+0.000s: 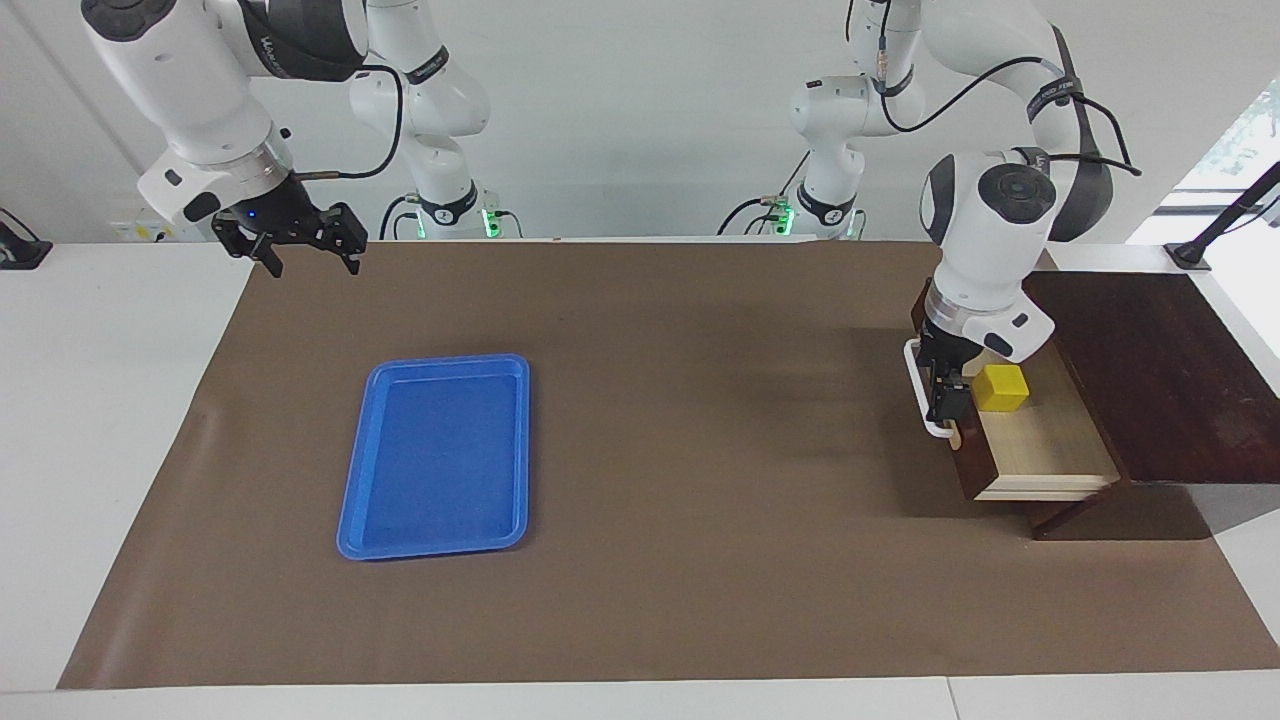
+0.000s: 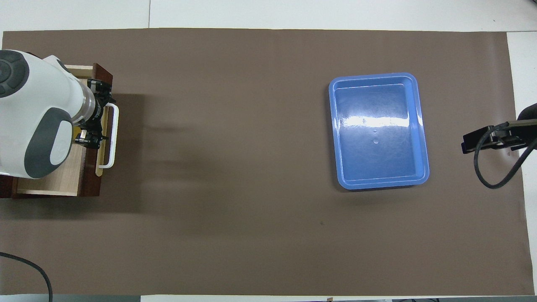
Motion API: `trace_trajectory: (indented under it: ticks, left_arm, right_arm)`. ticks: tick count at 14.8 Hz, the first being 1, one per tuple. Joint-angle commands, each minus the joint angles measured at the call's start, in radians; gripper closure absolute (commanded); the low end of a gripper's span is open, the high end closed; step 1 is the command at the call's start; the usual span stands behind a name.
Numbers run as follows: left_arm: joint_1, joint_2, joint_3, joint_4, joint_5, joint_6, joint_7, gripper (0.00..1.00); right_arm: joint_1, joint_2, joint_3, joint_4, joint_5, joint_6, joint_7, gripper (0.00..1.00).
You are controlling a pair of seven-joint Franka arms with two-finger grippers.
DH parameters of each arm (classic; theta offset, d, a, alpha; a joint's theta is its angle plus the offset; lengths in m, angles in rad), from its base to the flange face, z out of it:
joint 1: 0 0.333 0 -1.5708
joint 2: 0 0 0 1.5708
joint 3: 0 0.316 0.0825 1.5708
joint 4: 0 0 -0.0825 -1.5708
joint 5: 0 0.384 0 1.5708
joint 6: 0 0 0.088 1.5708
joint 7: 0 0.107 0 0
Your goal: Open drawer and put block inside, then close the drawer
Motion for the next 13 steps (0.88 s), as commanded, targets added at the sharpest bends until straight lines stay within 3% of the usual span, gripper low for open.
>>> trace_trajectory:
  ticks: [1,8,13]
  left_arm:
    - [0.078,-0.013,0.004,-0.010,0.034,0.015,0.125,0.00]
    - [0.334,-0.004,-0.001,0.011,0.060,0.075,0.480,0.00]
    - [0.237,-0.045,-0.013,0.054,0.052,-0.001,0.533,0.00]
  right_arm:
    - [-0.003,-0.014,0.006,-0.014,-0.001,0.014,0.007,0.00]
    - [-0.003,-0.014,0.006,-0.014,-0.001,0.015,0.005,0.00]
    - [-0.003,-0.015,0.006,-0.012,-0.002,0.012,0.005,0.00]
